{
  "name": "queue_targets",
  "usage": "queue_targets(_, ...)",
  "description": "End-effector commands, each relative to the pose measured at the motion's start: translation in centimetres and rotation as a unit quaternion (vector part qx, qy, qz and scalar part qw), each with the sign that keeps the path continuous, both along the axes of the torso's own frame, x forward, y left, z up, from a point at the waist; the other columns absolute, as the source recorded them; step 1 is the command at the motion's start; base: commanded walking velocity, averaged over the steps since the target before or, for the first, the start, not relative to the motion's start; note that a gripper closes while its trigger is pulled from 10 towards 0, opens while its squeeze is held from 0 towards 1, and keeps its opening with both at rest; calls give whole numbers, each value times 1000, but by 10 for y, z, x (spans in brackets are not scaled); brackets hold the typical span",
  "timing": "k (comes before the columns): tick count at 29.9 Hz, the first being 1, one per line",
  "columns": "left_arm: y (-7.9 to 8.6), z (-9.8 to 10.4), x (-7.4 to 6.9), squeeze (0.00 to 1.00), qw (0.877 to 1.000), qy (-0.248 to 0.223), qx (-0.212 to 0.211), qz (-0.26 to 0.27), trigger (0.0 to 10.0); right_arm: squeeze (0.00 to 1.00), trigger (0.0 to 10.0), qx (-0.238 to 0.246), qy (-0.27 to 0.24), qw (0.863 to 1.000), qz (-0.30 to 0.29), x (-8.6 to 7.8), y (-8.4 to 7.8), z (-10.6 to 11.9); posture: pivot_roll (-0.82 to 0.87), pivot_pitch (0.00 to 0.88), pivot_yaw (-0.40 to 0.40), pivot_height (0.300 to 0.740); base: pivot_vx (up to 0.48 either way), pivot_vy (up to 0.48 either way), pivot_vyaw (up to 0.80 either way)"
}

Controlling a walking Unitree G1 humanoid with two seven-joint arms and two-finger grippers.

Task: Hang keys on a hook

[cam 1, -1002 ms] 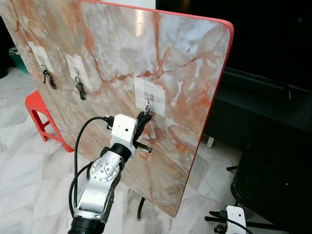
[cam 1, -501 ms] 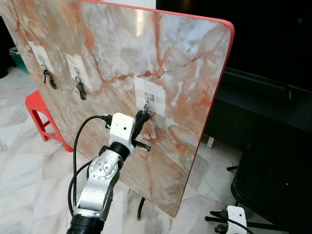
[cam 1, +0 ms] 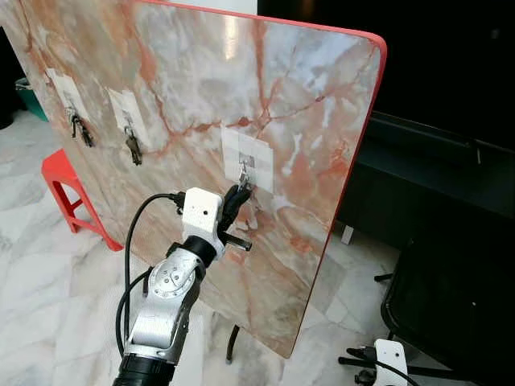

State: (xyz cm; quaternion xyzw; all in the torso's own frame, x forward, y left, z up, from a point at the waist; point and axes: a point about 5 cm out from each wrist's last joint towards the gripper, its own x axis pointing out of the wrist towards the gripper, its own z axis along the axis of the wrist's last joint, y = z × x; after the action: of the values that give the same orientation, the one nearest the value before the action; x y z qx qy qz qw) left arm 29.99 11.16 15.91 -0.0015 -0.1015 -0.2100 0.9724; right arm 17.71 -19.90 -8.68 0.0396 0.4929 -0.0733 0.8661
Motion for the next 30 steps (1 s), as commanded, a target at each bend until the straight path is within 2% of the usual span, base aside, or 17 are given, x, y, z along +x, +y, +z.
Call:
queue_targets(1,1,2,0,0,1000,3,-2,-2,10000,0,10000,-2,-5,1000,2,3,-1,2,23,0,-35,740,0,0,0)
queue_targets(10,1,1,1,16,1000,2,6,-5,10000,0,10000,-2,-5,1000,2,3,-1,1,24,0,-35,740,0,0,0)
queue_targets(11,1,1,1,102,1000,3,6,-5,10000,0,10000,-2,-5,1000,2,3,-1,1,23,0,-35,740,0,0,0)
queue_targets(12,1,0,1,400,1000,4,5,-5,10000,0,10000,-2,-5,1000,2,2,-1,1,23,0,-35,740,0,0,0)
queue_targets(13,1,0,1,400,1000,4,5,-5,10000,0,10000,-2,-5,1000,2,2,-1,1,23,0,-35,740,0,0,0)
queue_targets(14,1,0,1,482,1000,6,6,-5,10000,0,10000,-2,-5,1000,2,3,-1,1,24,0,-35,740,0,0,0)
queue_targets(16,1,0,1,482,1000,6,6,-5,10000,0,10000,-2,-5,1000,2,3,-1,1,24,0,-35,740,0,0,0)
queue_targets(17,1,-1,1,745,1000,6,10,-4,10000,0,10000,-2,-5,1000,2,3,-1,1,24,0,-34,740,0,0,0)
queue_targets(21,3,-3,0,706,1000,8,18,-1,10000,0,10000,-1,-5,1000,2,3,-1,1,28,0,-35,740,0,0,0)
queue_targets(30,1,-5,-2,718,1000,9,21,-6,10000,0,10000,0,-5,1000,2,3,0,1,26,0,-34,740,0,0,0)
